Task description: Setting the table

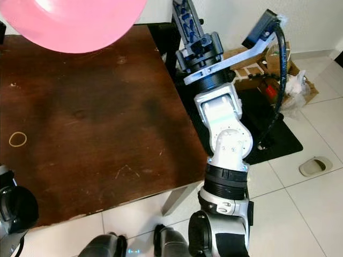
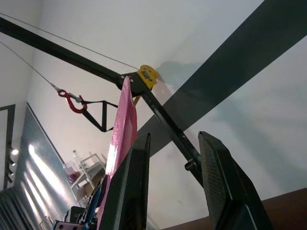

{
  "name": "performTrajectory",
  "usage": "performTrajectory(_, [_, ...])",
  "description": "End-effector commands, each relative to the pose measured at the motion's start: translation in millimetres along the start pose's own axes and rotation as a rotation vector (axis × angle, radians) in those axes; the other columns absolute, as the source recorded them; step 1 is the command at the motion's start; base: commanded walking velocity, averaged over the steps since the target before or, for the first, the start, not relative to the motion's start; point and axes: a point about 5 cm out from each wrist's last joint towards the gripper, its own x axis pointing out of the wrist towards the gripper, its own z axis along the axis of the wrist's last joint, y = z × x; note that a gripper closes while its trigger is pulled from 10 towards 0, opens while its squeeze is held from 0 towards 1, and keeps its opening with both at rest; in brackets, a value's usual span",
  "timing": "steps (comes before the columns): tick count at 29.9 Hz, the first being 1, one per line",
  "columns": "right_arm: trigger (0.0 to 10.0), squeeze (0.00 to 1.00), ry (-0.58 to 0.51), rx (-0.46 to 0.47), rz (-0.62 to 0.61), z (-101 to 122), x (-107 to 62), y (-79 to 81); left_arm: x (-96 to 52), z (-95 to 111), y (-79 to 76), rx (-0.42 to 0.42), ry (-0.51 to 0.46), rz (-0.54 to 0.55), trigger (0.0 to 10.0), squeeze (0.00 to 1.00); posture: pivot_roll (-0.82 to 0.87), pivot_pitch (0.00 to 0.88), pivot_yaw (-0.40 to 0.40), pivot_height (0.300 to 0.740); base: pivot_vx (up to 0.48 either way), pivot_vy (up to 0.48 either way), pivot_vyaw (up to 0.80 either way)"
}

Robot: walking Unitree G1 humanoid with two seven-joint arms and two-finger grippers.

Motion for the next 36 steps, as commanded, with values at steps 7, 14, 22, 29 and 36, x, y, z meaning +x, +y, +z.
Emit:
performTrajectory(7, [10.0,0.00,0.030,0.017,0.069,-8.8,7.3,13.6,0.0,-5.3,-0.6,-0.014,0.014,0.001,10.0,0.00,0.08,0.028,-0.004,0.740,0.000,0.000,0.00])
performTrajectory(14, [10.0,0.00,0.067,0.053,0.105,-22.6,10.1,21.8,1.5,-12.1,0.7,-0.035,0.030,-0.001,10.0,0.00,0.08,0.032,0.000,0.740,0.000,0.000,0.00])
performTrajectory(22, [10.0,0.00,0.072,0.052,0.120,-24.5,10.9,24.3,2.3,-13.5,1.2,-0.041,0.028,-0.001,10.0,0.00,0.08,0.034,-0.002,0.740,0.000,0.000,0.00])
performTrajectory(29, [10.0,0.00,0.047,0.020,0.087,-13.9,6.4,16.7,2.2,-5.0,-0.7,-0.006,0.004,0.000,10.0,0.00,0.08,0.036,-0.003,0.740,0.000,0.000,0.00])
performTrajectory(36, [10.0,0.00,0.016,-0.014,0.083,-2.1,5.2,15.1,2.0,3.1,-1.0,0.020,-0.008,0.004,10.0,0.00,0.08,0.035,-0.004,0.740,0.000,0.000,0.00])
